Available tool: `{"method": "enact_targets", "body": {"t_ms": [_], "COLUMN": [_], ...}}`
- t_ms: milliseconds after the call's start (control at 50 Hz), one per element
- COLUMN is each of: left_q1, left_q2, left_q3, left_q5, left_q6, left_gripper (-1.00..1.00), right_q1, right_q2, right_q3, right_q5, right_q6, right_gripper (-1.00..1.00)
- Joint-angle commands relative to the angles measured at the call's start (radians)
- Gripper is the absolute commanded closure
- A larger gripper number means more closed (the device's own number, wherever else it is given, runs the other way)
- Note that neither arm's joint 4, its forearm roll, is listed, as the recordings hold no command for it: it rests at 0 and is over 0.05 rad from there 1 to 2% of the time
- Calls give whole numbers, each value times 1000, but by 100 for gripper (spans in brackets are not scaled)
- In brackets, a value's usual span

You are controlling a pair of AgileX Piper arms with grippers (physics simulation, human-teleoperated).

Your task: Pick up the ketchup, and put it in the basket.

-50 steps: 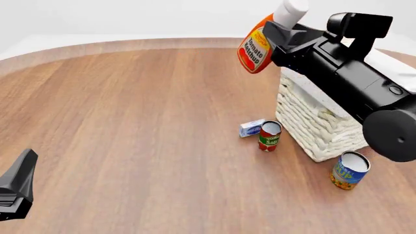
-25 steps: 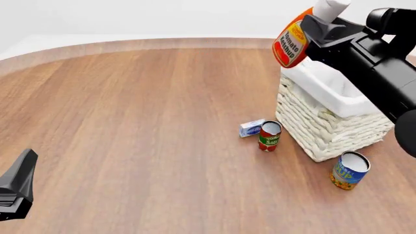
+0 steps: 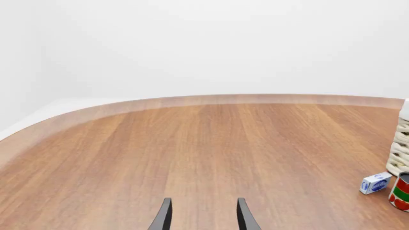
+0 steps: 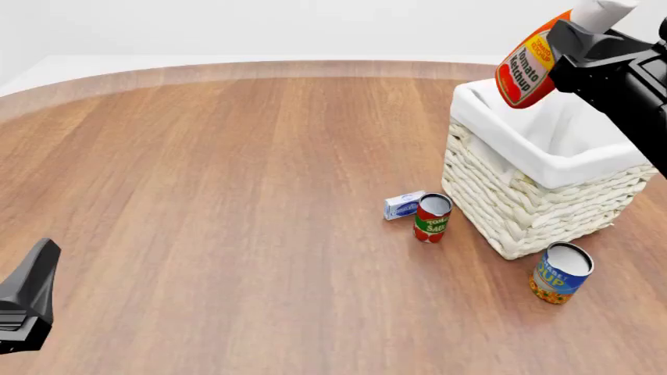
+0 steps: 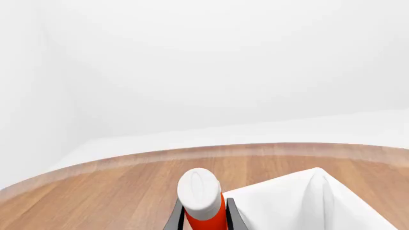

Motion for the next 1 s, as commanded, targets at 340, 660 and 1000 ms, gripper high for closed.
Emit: {"method": "enact_targets", "body": {"t_ms": [340,660,1000], "left_q1": [0,0,0], "left_q2": [0,0,0], "left_q3": [0,0,0], "left_q5": [0,0,0], "left_q6": [0,0,0], "left_gripper": [-100,-100,-100], "right_q1": [-147,-162,-188], "right_q2": [-25,33,71], "right_q3": [20,-2,-11], "right_q5": [40,52,70], "right_q6": [18,-14,-42], "right_gripper": [100,100,100]}}
